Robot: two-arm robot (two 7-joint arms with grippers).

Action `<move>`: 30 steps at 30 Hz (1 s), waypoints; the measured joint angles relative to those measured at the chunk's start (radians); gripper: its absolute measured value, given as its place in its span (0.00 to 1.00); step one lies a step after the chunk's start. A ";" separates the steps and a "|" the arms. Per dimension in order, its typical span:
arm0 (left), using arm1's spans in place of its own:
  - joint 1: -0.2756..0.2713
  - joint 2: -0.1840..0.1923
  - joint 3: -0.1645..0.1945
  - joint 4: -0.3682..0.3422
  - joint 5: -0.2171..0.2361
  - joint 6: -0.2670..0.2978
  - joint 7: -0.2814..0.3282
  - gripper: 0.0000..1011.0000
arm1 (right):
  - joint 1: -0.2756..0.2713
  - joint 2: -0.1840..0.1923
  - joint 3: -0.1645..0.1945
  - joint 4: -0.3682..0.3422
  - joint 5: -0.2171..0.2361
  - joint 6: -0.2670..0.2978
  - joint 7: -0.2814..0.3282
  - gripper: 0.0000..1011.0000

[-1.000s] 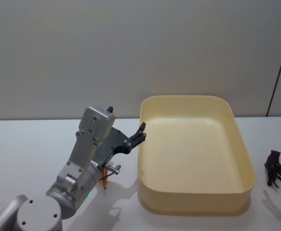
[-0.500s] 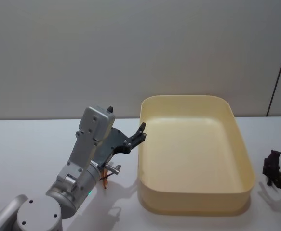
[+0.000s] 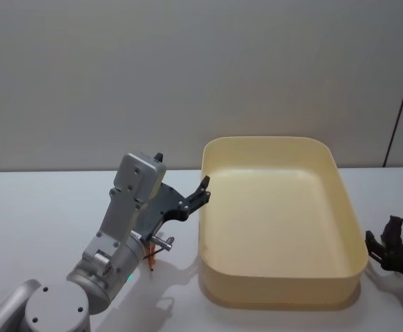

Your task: Pick up the toy alternately with two hands and place it into the central storage box.

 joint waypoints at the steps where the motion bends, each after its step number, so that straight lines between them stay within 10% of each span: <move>1: 0.000 0.000 0.000 0.000 0.000 0.000 0.000 0.99 | 0.009 -0.007 -0.003 0.012 -0.006 0.006 0.001 0.99; 10: 0.000 0.000 0.000 0.000 0.000 0.000 0.000 0.99 | 0.046 -0.035 -0.015 0.068 -0.035 0.026 0.004 0.96; 30: 0.000 0.000 0.000 0.000 0.000 0.000 0.000 0.99 | 0.080 -0.062 -0.026 0.120 -0.065 0.040 0.009 0.39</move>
